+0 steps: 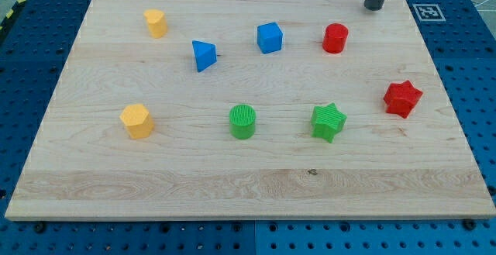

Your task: Move your arm closer to the yellow heart

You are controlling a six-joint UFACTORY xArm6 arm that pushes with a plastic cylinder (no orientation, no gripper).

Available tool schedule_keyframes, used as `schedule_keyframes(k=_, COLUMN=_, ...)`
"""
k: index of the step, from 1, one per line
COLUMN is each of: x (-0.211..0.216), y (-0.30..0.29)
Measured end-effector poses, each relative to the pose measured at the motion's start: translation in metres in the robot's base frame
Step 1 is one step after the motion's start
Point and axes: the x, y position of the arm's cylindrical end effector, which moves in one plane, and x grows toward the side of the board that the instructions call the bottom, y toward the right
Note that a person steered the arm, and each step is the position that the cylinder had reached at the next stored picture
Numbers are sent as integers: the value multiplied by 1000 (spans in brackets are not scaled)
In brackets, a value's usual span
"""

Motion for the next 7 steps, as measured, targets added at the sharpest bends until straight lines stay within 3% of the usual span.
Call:
schedule_keyframes(k=1, x=-3, y=-63)
schedule_keyframes(k=2, x=-3, y=-64)
schedule_keyframes(k=6, x=1, y=-191)
schedule_keyframes(k=7, x=1, y=-192)
